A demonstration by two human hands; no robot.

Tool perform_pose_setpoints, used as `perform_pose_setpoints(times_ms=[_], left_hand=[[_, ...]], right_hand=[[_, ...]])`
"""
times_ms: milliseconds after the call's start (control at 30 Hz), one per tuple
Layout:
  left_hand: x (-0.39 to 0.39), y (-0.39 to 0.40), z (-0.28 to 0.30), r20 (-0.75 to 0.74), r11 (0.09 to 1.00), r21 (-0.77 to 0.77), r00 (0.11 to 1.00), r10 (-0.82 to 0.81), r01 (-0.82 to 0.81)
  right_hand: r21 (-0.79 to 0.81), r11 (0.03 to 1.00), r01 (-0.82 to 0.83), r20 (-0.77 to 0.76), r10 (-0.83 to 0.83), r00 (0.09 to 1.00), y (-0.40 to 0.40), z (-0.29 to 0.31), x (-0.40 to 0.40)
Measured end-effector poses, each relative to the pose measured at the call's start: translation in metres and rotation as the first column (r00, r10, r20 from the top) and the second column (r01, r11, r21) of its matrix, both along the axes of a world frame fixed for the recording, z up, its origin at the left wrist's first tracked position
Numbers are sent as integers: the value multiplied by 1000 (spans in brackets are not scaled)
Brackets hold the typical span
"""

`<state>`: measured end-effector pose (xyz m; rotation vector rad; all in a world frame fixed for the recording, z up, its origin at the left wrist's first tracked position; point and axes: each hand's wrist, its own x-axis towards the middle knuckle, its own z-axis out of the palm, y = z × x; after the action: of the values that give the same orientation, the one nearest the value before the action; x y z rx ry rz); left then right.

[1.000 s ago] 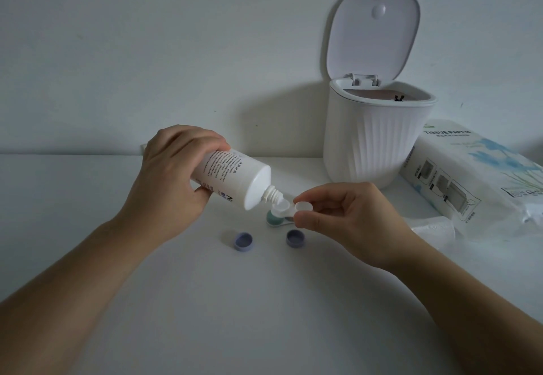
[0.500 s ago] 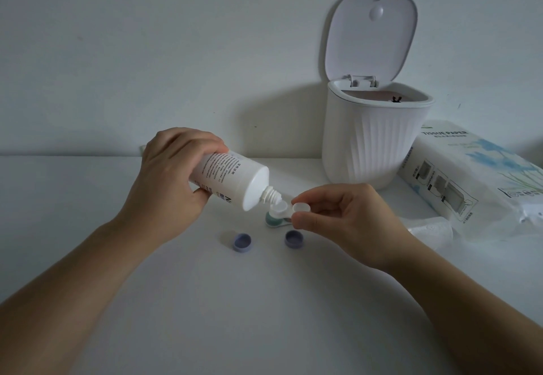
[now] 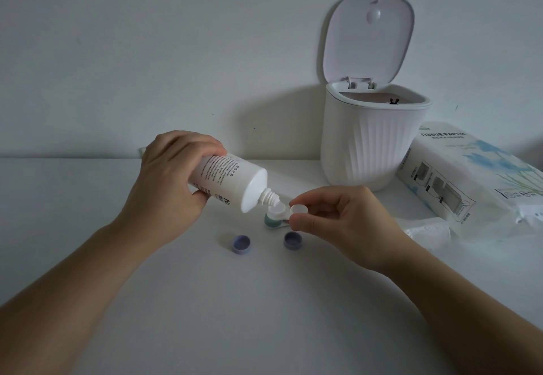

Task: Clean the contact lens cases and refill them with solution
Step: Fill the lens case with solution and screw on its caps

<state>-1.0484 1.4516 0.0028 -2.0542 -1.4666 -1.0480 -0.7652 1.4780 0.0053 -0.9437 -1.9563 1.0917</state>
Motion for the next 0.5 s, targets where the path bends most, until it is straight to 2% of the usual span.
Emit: perform_pose_setpoints(times_ms=[300,500], left_hand=[[2,-3,1,64,1000,-20,998,-5,7],[4,-5,2,181,999,-44,983,-15,23]], right_hand=[[18,999,28,-8,-28,1000,2,-1,1],[-34,999,3,-27,-4,1000,4,-1,1]])
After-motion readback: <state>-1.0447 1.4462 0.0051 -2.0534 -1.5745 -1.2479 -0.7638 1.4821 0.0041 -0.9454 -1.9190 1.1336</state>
